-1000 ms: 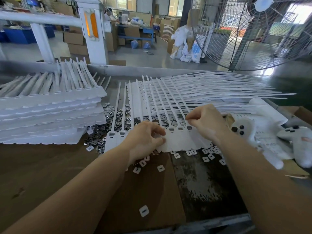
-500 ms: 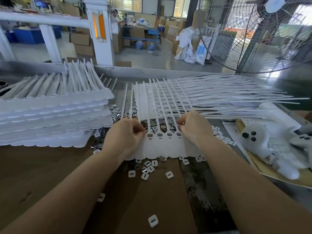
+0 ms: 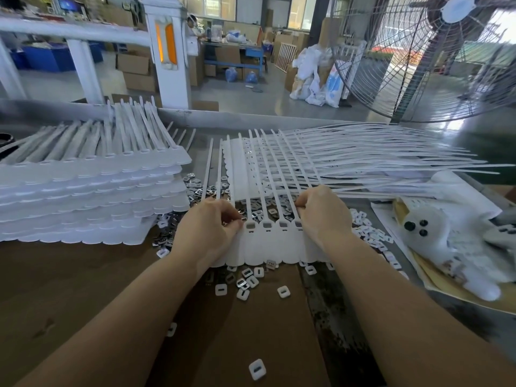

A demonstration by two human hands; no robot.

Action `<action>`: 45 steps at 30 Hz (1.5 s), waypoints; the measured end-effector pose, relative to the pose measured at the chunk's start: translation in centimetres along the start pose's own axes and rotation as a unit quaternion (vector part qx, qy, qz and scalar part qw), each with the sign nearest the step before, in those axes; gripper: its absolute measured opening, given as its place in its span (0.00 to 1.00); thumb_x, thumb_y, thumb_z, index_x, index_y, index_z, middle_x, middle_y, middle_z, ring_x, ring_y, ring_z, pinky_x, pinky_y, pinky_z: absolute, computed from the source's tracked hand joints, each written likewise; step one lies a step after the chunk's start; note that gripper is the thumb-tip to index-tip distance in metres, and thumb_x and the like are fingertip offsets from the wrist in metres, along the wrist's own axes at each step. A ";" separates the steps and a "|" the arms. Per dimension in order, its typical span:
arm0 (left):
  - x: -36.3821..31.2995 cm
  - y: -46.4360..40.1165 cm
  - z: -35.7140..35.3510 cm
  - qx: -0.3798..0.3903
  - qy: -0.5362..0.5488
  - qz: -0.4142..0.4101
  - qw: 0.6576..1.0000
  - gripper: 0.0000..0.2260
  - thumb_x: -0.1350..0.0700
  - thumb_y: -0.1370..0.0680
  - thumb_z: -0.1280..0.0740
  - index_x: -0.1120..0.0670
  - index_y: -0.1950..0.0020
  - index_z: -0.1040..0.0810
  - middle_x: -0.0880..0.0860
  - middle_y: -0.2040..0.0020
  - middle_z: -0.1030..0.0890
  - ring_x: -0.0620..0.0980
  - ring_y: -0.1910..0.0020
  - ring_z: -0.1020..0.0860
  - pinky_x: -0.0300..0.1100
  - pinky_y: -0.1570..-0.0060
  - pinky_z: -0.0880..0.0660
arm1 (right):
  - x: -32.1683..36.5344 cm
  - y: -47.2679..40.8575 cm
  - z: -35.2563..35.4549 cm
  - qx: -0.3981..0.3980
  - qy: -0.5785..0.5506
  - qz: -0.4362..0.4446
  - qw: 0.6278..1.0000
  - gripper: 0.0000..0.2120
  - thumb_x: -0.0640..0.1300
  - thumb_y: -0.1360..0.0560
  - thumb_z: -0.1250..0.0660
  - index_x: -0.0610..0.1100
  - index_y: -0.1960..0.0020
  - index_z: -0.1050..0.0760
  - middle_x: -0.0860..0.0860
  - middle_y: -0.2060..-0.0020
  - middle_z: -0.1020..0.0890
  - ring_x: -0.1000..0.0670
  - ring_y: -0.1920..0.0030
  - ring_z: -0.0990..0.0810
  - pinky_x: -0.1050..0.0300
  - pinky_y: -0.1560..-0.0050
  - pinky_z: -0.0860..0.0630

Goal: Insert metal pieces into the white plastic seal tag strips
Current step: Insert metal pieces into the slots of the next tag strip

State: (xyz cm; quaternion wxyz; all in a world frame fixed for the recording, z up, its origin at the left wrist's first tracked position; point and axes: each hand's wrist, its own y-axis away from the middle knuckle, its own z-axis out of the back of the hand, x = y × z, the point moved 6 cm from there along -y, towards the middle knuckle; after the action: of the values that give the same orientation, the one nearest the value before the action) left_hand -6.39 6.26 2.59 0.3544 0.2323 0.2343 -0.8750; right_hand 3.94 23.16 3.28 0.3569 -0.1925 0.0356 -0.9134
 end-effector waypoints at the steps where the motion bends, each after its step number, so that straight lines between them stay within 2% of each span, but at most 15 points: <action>1: 0.0 0.0 0.0 -0.002 0.001 0.000 1.000 0.04 0.53 0.25 0.31 0.48 0.52 0.19 0.45 0.56 0.26 0.43 0.58 0.27 0.36 0.57 0.32 | 0.0 0.0 0.0 0.002 0.001 0.003 1.000 0.13 0.37 0.24 0.36 0.49 0.44 0.21 0.49 0.44 0.23 0.47 0.51 0.21 0.55 0.53 0.25; 5: 0.0 0.1 0.0 -0.005 0.008 -0.002 1.000 0.03 0.53 0.25 0.31 0.48 0.53 0.20 0.45 0.56 0.26 0.42 0.59 0.28 0.36 0.58 0.33 | 0.3 -0.1 -0.5 0.023 0.054 0.015 0.998 0.14 0.36 0.23 0.40 0.49 0.42 0.23 0.46 0.44 0.29 0.48 0.59 0.28 0.54 0.58 0.30; 8: 0.0 0.1 -0.1 -0.003 0.013 0.000 1.000 0.02 0.52 0.25 0.31 0.47 0.54 0.20 0.43 0.58 0.26 0.40 0.61 0.28 0.35 0.60 0.33 | 0.3 -0.3 -0.4 0.022 0.054 0.010 0.998 0.12 0.37 0.23 0.39 0.47 0.44 0.22 0.46 0.45 0.26 0.48 0.60 0.26 0.56 0.60 0.30; 13: 0.0 -0.1 0.0 0.004 0.020 0.001 1.000 0.01 0.52 0.26 0.31 0.46 0.56 0.21 0.42 0.60 0.25 0.39 0.62 0.28 0.33 0.65 0.34 | 0.0 -0.1 0.0 -0.009 -0.017 -0.004 1.000 0.12 0.36 0.25 0.35 0.48 0.46 0.20 0.49 0.45 0.21 0.48 0.52 0.21 0.56 0.55 0.25; 18: 0.1 -0.1 0.0 0.006 0.028 0.002 1.000 0.01 0.53 0.26 0.31 0.46 0.56 0.21 0.40 0.62 0.27 0.37 0.63 0.29 0.28 0.66 0.36 | -0.2 0.3 1.0 -0.054 -0.130 -0.009 0.990 0.07 0.40 0.23 0.36 0.46 0.50 0.19 0.49 0.49 0.19 0.50 0.52 0.21 0.54 0.50 0.23; 21: 0.1 -0.1 0.0 0.005 0.028 0.004 1.000 0.01 0.53 0.25 0.31 0.47 0.55 0.20 0.42 0.60 0.26 0.38 0.63 0.29 0.30 0.65 0.35 | 0.6 1.1 1.9 -0.096 -0.171 0.025 0.980 0.07 0.39 0.23 0.37 0.44 0.52 0.20 0.51 0.56 0.18 0.50 0.56 0.21 0.54 0.53 0.24; 25: -0.1 0.0 0.2 0.001 0.035 0.004 0.999 0.01 0.54 0.26 0.31 0.47 0.57 0.21 0.44 0.57 0.24 0.40 0.61 0.28 0.34 0.63 0.34 | 2.6 2.6 1.9 -0.110 -0.199 0.093 0.969 0.05 0.41 0.22 0.37 0.43 0.52 0.23 0.51 0.62 0.21 0.51 0.61 0.23 0.57 0.59 0.27; 27: -0.4 0.0 0.6 -0.022 0.068 0.002 0.997 0.05 0.56 0.25 0.31 0.46 0.59 0.23 0.46 0.56 0.22 0.40 0.62 0.26 0.31 0.64 0.33 | 3.4 3.1 1.5 -0.091 -0.223 0.115 0.964 0.04 0.40 0.23 0.35 0.43 0.52 0.22 0.50 0.63 0.19 0.50 0.61 0.22 0.56 0.59 0.26; 30: -1.0 -0.1 1.2 -0.029 0.188 0.012 0.982 0.07 0.59 0.25 0.32 0.47 0.58 0.21 0.43 0.62 0.20 0.36 0.64 0.23 0.25 0.67 0.29 | 4.5 3.5 0.9 -0.039 -0.301 0.132 0.944 0.05 0.37 0.27 0.31 0.42 0.52 0.19 0.50 0.61 0.17 0.53 0.59 0.20 0.62 0.54 0.24; 32: -1.2 -0.3 1.1 -0.003 0.276 0.038 0.961 0.06 0.60 0.25 0.32 0.48 0.56 0.20 0.48 0.62 0.17 0.39 0.64 0.21 0.28 0.65 0.25 | 5.0 3.6 0.7 -0.015 -0.351 0.138 0.926 0.07 0.36 0.29 0.30 0.41 0.52 0.18 0.49 0.60 0.16 0.54 0.57 0.19 0.63 0.51 0.23; 34: -1.2 -0.4 0.8 0.026 0.328 0.070 0.942 0.04 0.60 0.24 0.33 0.53 0.52 0.20 0.54 0.61 0.17 0.45 0.63 0.20 0.38 0.62 0.22 | 5.3 3.8 0.6 -0.008 -0.373 0.144 0.917 0.07 0.36 0.29 0.29 0.41 0.51 0.17 0.49 0.60 0.16 0.55 0.57 0.18 0.63 0.51 0.22; 36: -1.2 -0.4 0.6 0.041 0.363 0.089 0.927 0.04 0.61 0.24 0.33 0.57 0.52 0.19 0.57 0.61 0.17 0.47 0.64 0.20 0.39 0.61 0.21 | 5.4 3.9 0.5 -0.006 -0.383 0.142 0.913 0.08 0.36 0.30 0.28 0.42 0.51 0.17 0.50 0.60 0.16 0.56 0.57 0.18 0.63 0.51 0.22; 40: -0.8 -0.3 0.4 0.060 0.399 0.107 0.908 0.02 0.63 0.27 0.30 0.58 0.56 0.19 0.58 0.63 0.17 0.48 0.66 0.19 0.35 0.64 0.21 | 5.5 4.1 0.3 -0.003 -0.392 0.138 0.909 0.08 0.36 0.30 0.28 0.43 0.52 0.17 0.52 0.61 0.15 0.58 0.58 0.18 0.64 0.52 0.22; 45: -0.5 -0.4 0.1 0.073 0.429 0.126 0.892 0.04 0.66 0.29 0.28 0.60 0.57 0.20 0.55 0.68 0.17 0.47 0.70 0.19 0.34 0.68 0.23 | 5.6 4.4 0.1 -0.005 -0.386 0.135 0.913 0.09 0.34 0.30 0.29 0.43 0.51 0.17 0.51 0.60 0.15 0.59 0.59 0.17 0.67 0.54 0.22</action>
State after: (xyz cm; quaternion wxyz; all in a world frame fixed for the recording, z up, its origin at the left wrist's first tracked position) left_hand -6.38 6.66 3.04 0.3087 0.6377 0.2678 -0.6530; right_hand 3.05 16.14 4.34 0.4617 -0.5249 -0.0744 -0.7112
